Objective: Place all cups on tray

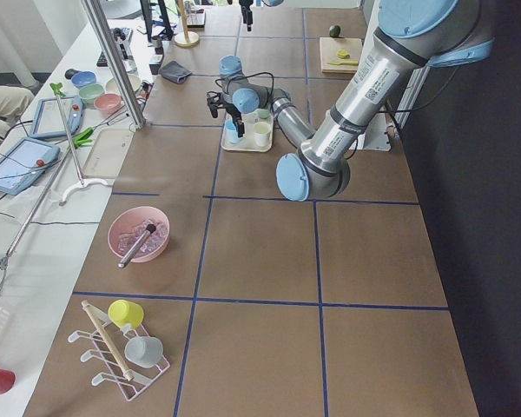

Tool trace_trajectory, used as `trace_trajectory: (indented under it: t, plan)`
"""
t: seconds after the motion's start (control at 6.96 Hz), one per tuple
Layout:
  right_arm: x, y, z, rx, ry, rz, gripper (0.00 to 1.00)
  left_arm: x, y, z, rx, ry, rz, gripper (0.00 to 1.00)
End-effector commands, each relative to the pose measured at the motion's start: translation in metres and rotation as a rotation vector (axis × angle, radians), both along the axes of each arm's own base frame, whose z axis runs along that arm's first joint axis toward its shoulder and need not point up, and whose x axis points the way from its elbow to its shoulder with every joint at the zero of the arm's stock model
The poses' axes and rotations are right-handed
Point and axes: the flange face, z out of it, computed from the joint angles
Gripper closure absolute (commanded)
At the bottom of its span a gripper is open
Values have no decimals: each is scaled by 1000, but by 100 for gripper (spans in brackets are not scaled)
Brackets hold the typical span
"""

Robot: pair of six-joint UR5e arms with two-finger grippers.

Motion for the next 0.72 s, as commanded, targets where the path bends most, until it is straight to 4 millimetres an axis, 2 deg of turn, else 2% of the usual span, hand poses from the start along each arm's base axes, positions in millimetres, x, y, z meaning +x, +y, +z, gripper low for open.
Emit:
trace_trajectory:
  t: [0.0, 0.14, 0.29, 0.43, 0.58]
  plan:
    - [2, 4, 4, 2, 1, -8, 0, -106, 20, 46, 151, -66, 110, 1]
    - [3, 6, 8, 1, 3, -11, 0, -171, 26, 103, 258, -114, 200, 1]
    - [3, 6, 8, 1, 4, -11, 0, -240, 22, 156, 335, -136, 294, 1]
    - [3, 6, 9, -1, 4, -11, 0, -300, 18, 203, 408, -150, 380, 1]
    - [3, 6, 9, 0, 4, -12, 0, -359, 14, 238, 449, -180, 403, 1]
